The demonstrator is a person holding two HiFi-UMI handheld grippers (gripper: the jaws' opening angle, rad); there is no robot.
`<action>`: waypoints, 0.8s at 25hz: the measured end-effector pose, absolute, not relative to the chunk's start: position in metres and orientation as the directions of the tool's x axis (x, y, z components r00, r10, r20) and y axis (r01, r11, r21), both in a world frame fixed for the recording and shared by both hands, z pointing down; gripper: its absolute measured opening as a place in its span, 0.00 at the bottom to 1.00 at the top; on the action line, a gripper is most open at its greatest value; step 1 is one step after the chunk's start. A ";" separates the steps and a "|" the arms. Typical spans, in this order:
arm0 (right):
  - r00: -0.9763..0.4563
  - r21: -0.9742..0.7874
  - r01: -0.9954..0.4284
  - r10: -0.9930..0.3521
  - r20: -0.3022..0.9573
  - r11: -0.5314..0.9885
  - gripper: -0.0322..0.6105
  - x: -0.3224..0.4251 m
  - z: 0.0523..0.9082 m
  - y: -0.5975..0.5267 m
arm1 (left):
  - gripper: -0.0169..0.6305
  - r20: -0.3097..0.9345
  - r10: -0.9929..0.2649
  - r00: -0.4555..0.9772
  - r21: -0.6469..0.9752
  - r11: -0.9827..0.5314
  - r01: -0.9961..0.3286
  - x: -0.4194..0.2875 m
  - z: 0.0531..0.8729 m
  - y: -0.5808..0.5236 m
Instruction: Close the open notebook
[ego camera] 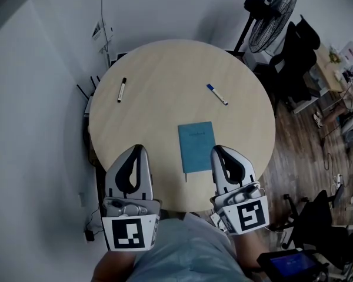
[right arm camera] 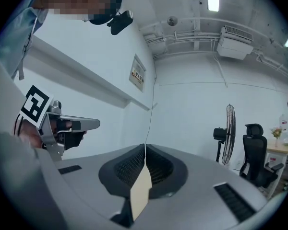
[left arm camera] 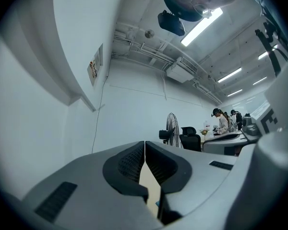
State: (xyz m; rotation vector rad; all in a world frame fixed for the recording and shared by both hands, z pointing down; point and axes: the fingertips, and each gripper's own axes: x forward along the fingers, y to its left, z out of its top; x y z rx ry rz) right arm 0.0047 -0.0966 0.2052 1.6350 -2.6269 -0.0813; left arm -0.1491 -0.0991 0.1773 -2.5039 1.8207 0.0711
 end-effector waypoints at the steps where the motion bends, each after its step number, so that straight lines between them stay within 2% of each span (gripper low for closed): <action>1: -0.439 0.072 -0.896 -0.899 0.015 0.439 0.13 0.003 0.205 -0.097 | 0.06 -0.063 -0.949 0.309 -0.009 -0.310 -0.951 -0.151 0.177 -0.099; 7: -0.427 0.083 -0.901 -0.904 0.005 0.426 0.13 -0.003 0.200 -0.095 | 0.06 -0.094 -0.942 0.321 -0.011 -0.322 -0.947 -0.156 0.171 -0.099; 20: -0.433 0.096 -0.897 -0.901 0.014 0.432 0.13 0.001 0.200 -0.082 | 0.06 -0.056 -0.941 0.333 -0.008 -0.333 -0.943 -0.148 0.177 -0.086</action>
